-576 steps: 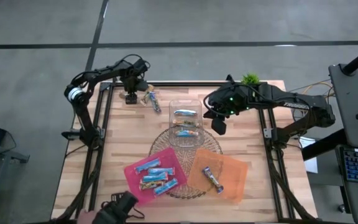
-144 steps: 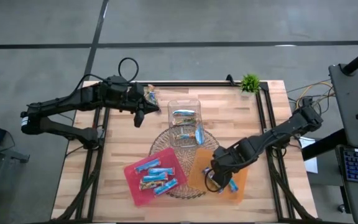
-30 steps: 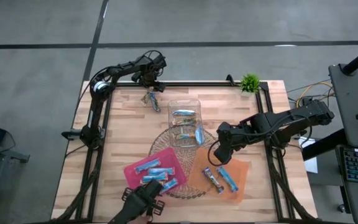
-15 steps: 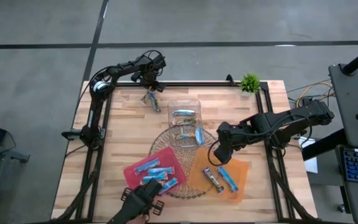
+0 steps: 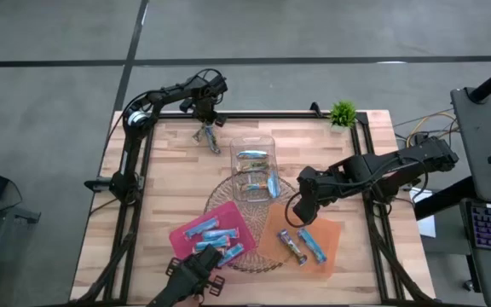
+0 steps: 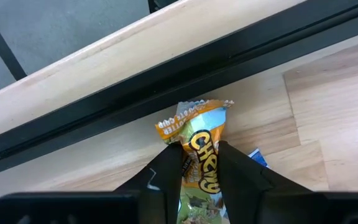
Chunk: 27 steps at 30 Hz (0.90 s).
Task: Pick and place Granola Bars by type
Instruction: Put the orange granola bar into the transparent bin
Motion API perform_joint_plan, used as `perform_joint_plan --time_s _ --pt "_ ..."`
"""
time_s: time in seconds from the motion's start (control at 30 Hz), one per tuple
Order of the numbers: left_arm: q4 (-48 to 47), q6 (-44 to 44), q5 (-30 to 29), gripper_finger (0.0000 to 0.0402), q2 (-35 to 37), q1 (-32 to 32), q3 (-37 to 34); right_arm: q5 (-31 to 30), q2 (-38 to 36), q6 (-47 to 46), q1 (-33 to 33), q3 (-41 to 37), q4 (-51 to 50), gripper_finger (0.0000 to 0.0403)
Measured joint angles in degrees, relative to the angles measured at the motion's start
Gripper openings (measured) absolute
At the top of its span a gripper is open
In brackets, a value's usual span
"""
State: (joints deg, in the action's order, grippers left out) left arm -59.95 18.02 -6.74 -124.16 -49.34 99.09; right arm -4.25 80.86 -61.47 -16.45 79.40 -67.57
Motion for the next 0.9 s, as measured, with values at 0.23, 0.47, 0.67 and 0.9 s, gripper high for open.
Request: perform_joint_plan --time_s 0.23,0.47,0.67,0.9 --pt "-0.6 -0.07 0.15 0.0079 0.44 0.0 0.0 0.0 0.0 0.0 0.0 0.0 0.0 0.0166" --pt "-0.87 -0.64 0.11 0.0078 1.86 -0.2 0.22 -0.22 0.0 0.15 0.0 0.0 0.02 0.0166" --pt "-1.17 -1.42 0.09 0.0064 2.08 -0.44 0.22 -0.28 0.0 0.16 0.0 0.0 0.02 0.0166" --pt "-1.4 -1.9 0.2 0.0041 2.2 -0.44 0.22 -0.28 0.0 0.0 -0.04 0.0 0.04 0.0166"
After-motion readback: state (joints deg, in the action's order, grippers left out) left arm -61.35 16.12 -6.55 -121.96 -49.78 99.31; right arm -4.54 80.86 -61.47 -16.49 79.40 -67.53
